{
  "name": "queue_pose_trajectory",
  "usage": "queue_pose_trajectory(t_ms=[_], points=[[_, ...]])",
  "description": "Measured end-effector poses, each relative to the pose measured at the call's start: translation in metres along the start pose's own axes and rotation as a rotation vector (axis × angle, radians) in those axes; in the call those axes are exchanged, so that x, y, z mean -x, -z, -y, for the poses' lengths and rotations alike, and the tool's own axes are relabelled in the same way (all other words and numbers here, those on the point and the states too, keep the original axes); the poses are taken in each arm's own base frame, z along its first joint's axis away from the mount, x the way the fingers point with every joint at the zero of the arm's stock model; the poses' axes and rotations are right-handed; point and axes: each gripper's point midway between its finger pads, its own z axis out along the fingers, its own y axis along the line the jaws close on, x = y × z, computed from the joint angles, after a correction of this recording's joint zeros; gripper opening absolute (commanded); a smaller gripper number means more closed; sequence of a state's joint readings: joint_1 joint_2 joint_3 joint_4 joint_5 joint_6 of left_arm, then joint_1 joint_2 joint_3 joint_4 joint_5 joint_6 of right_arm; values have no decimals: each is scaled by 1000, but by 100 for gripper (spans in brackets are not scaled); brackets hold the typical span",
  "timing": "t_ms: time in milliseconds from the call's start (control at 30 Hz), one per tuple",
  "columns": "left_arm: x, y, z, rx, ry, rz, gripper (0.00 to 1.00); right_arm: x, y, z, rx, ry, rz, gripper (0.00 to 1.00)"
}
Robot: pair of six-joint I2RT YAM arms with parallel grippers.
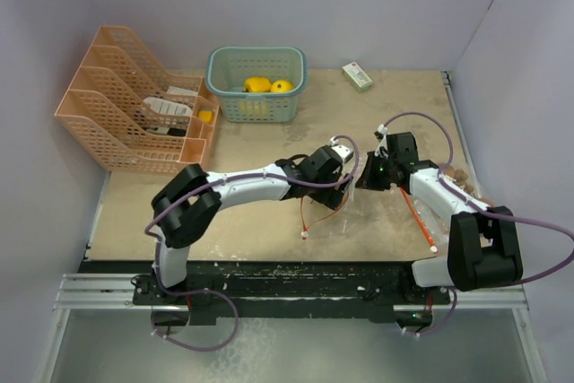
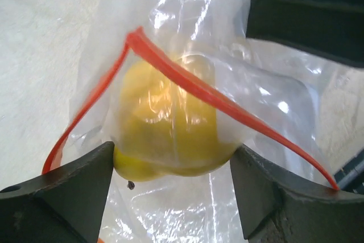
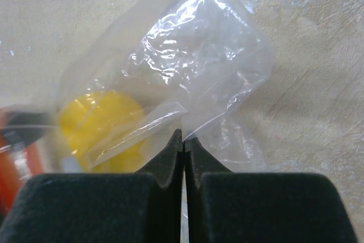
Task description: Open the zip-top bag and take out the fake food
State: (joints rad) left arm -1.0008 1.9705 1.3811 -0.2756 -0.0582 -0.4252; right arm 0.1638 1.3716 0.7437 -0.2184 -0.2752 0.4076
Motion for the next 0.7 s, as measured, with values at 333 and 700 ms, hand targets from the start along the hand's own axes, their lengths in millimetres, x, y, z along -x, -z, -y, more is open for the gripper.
queue_pose_trajectory(t_ms=[333,700], points=[[41,83,5,-42,-11,140,0,0,0,0,-1,-8,0,0],[30,116,-30,-109,73,61,0,0,0,1,-8,-12,1,0]])
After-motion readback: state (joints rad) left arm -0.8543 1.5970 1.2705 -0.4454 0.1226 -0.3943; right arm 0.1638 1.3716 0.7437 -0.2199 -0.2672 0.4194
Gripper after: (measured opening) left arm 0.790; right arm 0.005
